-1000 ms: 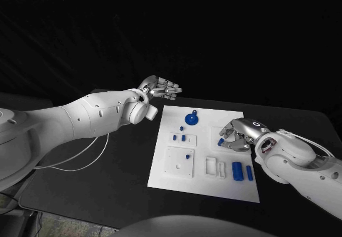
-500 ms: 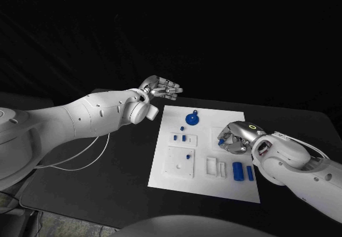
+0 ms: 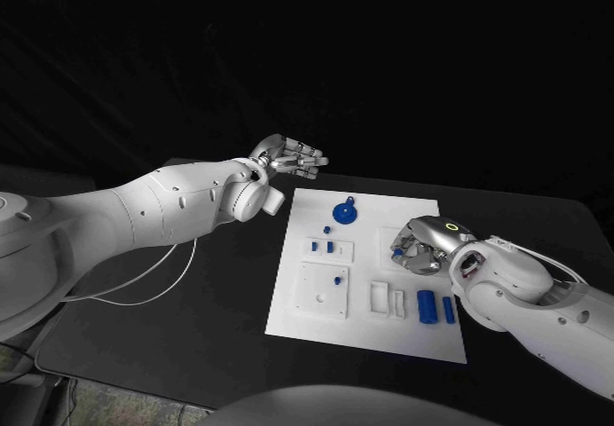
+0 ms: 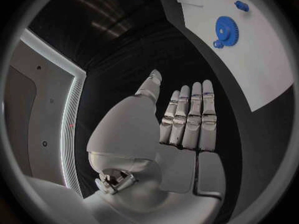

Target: Assemble the parts on the task board

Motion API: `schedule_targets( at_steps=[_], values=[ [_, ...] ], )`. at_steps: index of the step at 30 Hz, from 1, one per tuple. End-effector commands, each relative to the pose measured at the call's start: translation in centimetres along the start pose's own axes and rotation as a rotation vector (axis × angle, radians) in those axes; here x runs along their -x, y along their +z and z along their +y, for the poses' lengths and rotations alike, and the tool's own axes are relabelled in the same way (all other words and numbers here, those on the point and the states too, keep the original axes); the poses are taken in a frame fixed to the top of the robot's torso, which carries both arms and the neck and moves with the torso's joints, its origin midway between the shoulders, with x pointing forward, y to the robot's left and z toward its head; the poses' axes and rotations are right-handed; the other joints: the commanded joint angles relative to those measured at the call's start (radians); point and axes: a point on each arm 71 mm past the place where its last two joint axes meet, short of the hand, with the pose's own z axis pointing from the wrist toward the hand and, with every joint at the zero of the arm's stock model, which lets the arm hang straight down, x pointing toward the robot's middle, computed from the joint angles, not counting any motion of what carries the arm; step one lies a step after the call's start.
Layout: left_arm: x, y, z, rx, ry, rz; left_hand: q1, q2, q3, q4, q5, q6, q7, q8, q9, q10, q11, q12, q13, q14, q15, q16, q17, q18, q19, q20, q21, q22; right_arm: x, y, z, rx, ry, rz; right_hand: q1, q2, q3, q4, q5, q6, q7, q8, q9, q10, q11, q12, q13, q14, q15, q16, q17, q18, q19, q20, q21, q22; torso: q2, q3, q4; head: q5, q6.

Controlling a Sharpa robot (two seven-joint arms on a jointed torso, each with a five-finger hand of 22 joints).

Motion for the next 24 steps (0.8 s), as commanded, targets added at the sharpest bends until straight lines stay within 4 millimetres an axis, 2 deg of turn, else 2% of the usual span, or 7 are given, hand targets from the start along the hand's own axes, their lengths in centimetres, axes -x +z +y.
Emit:
schedule_targets(
  at_steps=[1,13,24],
  values=[
    [-0.2,0.0,-0.1,-0.008,-0.011,0.014,-0.002,0.010,-0.002,0.001,-0.002,0.008,-0.002,0.002,0.000,-0.003,-0.005,-0.003,0.000,0.004,0.000,0.000,0.001,-0.011,-0.007,-0.003,0.001,0.000,0.1,0.0,0.1,-0.013,-0.020,-0.040,0.000,0.018,0.024,-0.007,-0.002,0.021,-0.008,0.000,0.009,0.020,-0.009,0.005,0.004,0.000,-0.006,-0.001,0.002,-0.007,0.025,-0.010,0.003,0.005,0.000,0.0000,0.0002,0.000,-0.001],
    [-0.1,0.0,-0.1,-0.006,-0.011,0.013,-0.002,0.009,-0.003,0.001,-0.004,0.009,-0.002,0.002,0.001,-0.003,-0.005,-0.003,0.000,0.005,0.000,0.000,0.001,-0.012,-0.008,-0.003,0.001,0.000,0.5,-0.3,-0.1,-0.012,0.037,-0.051,-0.009,0.015,0.042,-0.019,-0.002,0.032,-0.013,0.000,0.018,0.033,-0.013,0.005,0.004,0.003,-0.010,-0.008,0.009,-0.011,0.025,-0.015,0.002,0.020,0.000,0.0006,0.0004,0.001,0.001],
    [0.1,0.0,0.0,-0.005,-0.009,0.009,-0.003,0.010,-0.004,0.001,-0.006,0.008,-0.001,0.002,0.001,-0.003,-0.005,-0.003,0.000,0.005,0.000,0.000,0.001,-0.013,-0.008,-0.004,0.001,0.000,3.5,-0.8,0.2,0.024,0.161,-0.094,-0.007,0.019,0.033,-0.023,-0.002,0.032,-0.012,0.000,0.020,0.034,-0.014,0.006,0.004,0.002,-0.013,-0.014,0.015,-0.010,0.026,-0.018,-0.008,0.026,-0.001,-0.0002,-0.0012,0.004,0.001]
  ],
)
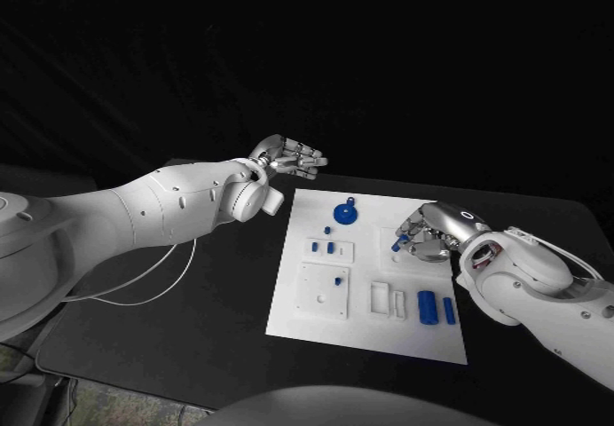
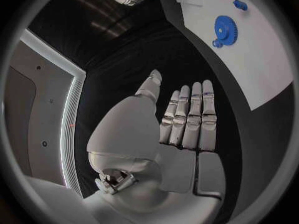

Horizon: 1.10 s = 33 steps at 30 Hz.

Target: Assemble the parts on the task board

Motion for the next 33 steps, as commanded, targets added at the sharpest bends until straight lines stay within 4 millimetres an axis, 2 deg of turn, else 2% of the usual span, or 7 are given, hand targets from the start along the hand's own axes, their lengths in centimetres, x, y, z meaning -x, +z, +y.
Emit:
schedule_targets(
  at_steps=[1,6,11,12,18,23,33],
  values=[
    [-0.1,0.1,-0.1,-0.008,-0.010,0.012,-0.003,0.010,-0.004,0.001,-0.006,0.008,-0.001,0.002,0.001,-0.003,-0.005,-0.003,0.000,0.005,0.000,0.000,0.001,-0.013,-0.004,0.000,0.001,0.000,0.7,-0.2,0.8,0.038,0.077,-0.014,0.001,0.011,-0.003,-0.002,0.006,0.025,-0.015,0.003,-0.001,0.025,-0.016,0.003,0.000,0.001,-0.008,-0.005,0.001,0.006,0.027,-0.010,-0.004,0.001,-0.001,-0.0001,-0.0008,0.003,-0.001],
    [-0.1,0.1,-0.1,-0.009,-0.010,0.012,-0.003,0.010,-0.004,0.001,-0.006,0.008,-0.001,0.002,0.001,-0.003,-0.005,-0.003,0.000,0.005,0.000,0.000,0.001,-0.013,-0.004,0.000,0.001,0.000,1.5,-0.3,2.0,0.080,0.100,-0.028,0.002,0.012,-0.004,-0.003,0.006,0.026,-0.015,0.003,0.000,0.025,-0.016,0.003,0.000,0.001,-0.009,-0.006,0.002,0.006,0.027,-0.010,-0.006,0.003,0.000,0.0000,0.0000,0.009,0.000],
    [-0.1,0.2,-0.1,-0.009,-0.010,0.013,-0.003,0.010,-0.004,0.001,-0.006,0.008,-0.001,0.002,0.001,-0.003,-0.005,-0.003,0.000,0.005,0.000,0.000,0.001,-0.013,-0.004,0.000,0.001,0.000,1.3,0.1,4.5,0.148,0.129,-0.009,0.004,0.014,-0.010,-0.002,0.007,0.024,-0.015,0.003,0.001,0.024,-0.015,0.003,0.000,0.000,-0.008,-0.009,0.006,0.006,0.027,-0.009,-0.012,0.009,0.000,-0.0004,-0.0009,0.016,-0.002],
    [-0.1,0.2,-0.1,-0.009,-0.010,0.013,-0.003,0.010,-0.004,0.001,-0.006,0.008,-0.001,0.002,0.001,-0.003,-0.005,-0.003,0.000,0.005,0.000,0.000,0.001,-0.013,-0.004,0.000,0.001,0.000,1.2,0.1,5.0,0.159,0.133,-0.005,0.004,0.014,-0.010,-0.002,0.007,0.024,-0.015,0.003,0.001,0.024,-0.015,0.003,0.000,0.000,-0.008,-0.009,0.006,0.007,0.027,-0.009,-0.013,0.008,0.000,-0.0003,-0.0004,0.021,-0.003],
    [-0.4,0.3,-0.2,-0.010,-0.011,0.019,-0.003,0.010,-0.004,0.003,-0.007,0.008,-0.002,0.002,0.001,-0.001,-0.005,-0.003,0.000,0.007,-0.001,0.000,0.001,-0.013,-0.004,-0.001,0.001,0.000,-0.6,0.4,8.7,0.252,0.129,0.036,0.004,0.016,-0.011,-0.004,0.007,0.023,-0.014,0.003,0.003,0.023,-0.015,0.003,0.001,-0.001,-0.007,-0.010,0.007,0.007,0.027,-0.008,-0.019,0.011,0.000,-0.0008,0.0013,0.034,-0.007],
    [-0.8,0.4,-0.3,-0.012,-0.013,0.025,-0.003,0.010,-0.004,0.003,-0.007,0.008,-0.002,0.002,0.001,-0.001,-0.005,-0.003,0.000,0.007,-0.001,0.000,0.001,-0.013,-0.004,-0.001,0.001,0.000,-2.5,0.3,10.7,0.308,0.092,0.070,0.003,0.014,-0.010,-0.005,0.008,0.023,-0.014,0.003,0.004,0.023,-0.014,0.003,0.001,-0.001,-0.006,-0.011,0.006,0.008,0.026,-0.007,-0.022,0.012,0.000,-0.0019,0.0013,0.045,-0.011],
    [-1.3,0.5,-0.4,-0.015,-0.017,0.038,-0.003,0.010,-0.004,0.003,-0.007,0.008,-0.002,0.002,0.001,-0.001,-0.005,-0.003,0.000,0.007,-0.001,0.000,0.001,-0.013,-0.004,-0.001,0.001,0.000,-5.9,-0.1,12.6,0.370,0.008,0.131,0.003,0.014,-0.006,-0.008,0.008,0.024,-0.014,0.002,0.006,0.024,-0.015,0.003,0.001,-0.001,-0.006,-0.011,0.006,0.008,0.027,-0.006,-0.022,0.017,0.001,-0.0007,0.0006,0.061,-0.020]
  ],
)
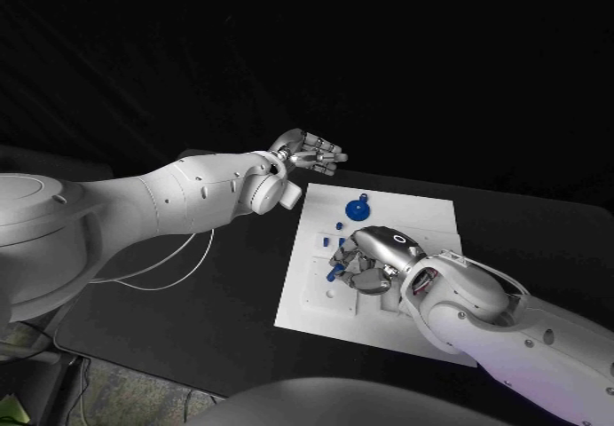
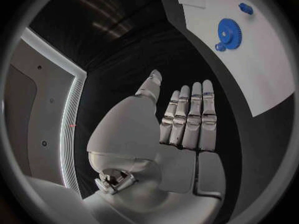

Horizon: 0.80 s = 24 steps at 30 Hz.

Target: Assemble the parts on the task board

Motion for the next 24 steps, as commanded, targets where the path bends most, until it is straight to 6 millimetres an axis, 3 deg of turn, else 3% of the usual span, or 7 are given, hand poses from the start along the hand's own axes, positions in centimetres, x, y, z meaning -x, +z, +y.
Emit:
schedule_targets(
  at_steps=[1,24],
  values=[
    [-0.4,0.0,-0.2,-0.010,-0.013,0.020,-0.003,0.010,-0.004,0.003,-0.003,0.008,-0.002,0.002,0.001,-0.001,-0.005,-0.003,0.000,0.007,-0.001,0.000,0.001,-0.013,-0.004,-0.001,0.001,0.000,-0.6,0.1,0.3,0.033,-0.076,0.023,0.001,0.012,0.000,-0.003,0.004,0.019,-0.014,0.005,0.004,0.022,-0.012,0.004,0.001,0.000,-0.005,-0.005,0.001,0.016,0.031,-0.003,-0.004,0.001,0.000,0.0011,-0.0010,0.006,-0.004],
    [-0.4,0.0,-0.2,-0.009,-0.014,0.023,-0.002,0.010,-0.005,0.003,-0.003,0.008,-0.001,0.002,0.001,-0.002,-0.005,-0.003,0.000,0.006,0.000,0.000,0.001,-0.014,-0.005,-0.001,0.000,0.000,-2.6,0.2,0.4,0.028,-0.141,0.080,0.000,0.013,-0.001,-0.006,0.004,0.021,-0.014,0.005,0.007,0.025,-0.013,0.004,0.001,0.000,-0.005,-0.004,0.001,0.017,0.032,-0.003,-0.009,0.010,0.000,0.0010,-0.0013,0.017,-0.020]
  ],
)
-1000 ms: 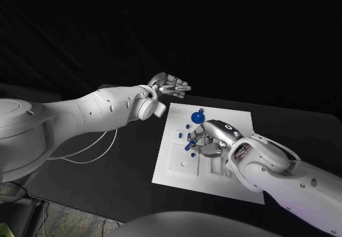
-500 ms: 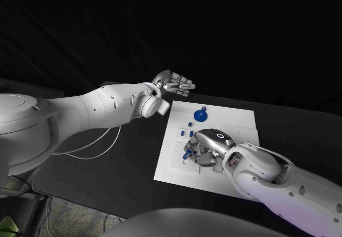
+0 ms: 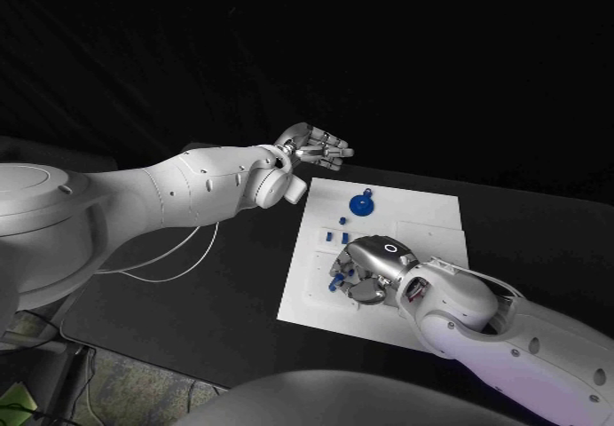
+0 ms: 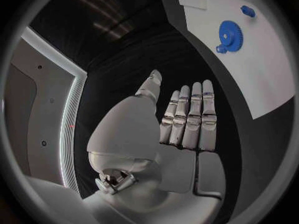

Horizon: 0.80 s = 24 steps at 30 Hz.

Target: Assemble the parts on the task board

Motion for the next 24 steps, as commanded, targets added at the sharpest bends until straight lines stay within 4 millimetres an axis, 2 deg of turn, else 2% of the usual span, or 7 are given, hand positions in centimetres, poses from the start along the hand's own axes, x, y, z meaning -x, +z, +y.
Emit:
schedule_targets(
  at_steps=[1,24],
  values=[
    [-0.2,0.0,-0.1,-0.009,-0.011,0.014,-0.002,0.010,-0.005,0.003,-0.003,0.008,-0.001,0.002,0.001,-0.002,-0.005,-0.003,0.000,0.006,0.000,0.000,0.001,-0.014,-0.005,-0.001,0.000,0.000,-0.2,0.1,0.0,0.000,-0.032,0.009,0.000,0.013,0.000,-0.005,0.005,0.021,-0.013,0.004,0.002,0.018,-0.013,0.004,0.001,-0.002,-0.007,-0.004,0.001,0.010,0.032,-0.003,-0.006,0.003,0.000,-0.0006,0.0000,0.001,-0.002],
    [-0.2,0.0,-0.1,-0.007,-0.011,0.015,-0.002,0.010,-0.005,0.005,-0.003,0.007,-0.001,0.002,0.001,-0.003,-0.005,-0.004,0.000,0.006,0.000,0.000,0.001,-0.014,-0.005,0.000,0.000,0.000,-1.2,0.3,0.3,-0.007,-0.094,0.037,-0.002,0.012,-0.001,-0.008,0.005,0.022,-0.013,0.003,0.002,0.018,-0.013,0.003,0.001,-0.003,-0.005,-0.004,0.001,0.009,0.031,-0.002,-0.014,0.009,0.000,-0.0003,0.0000,0.005,-0.009]
  ],
)
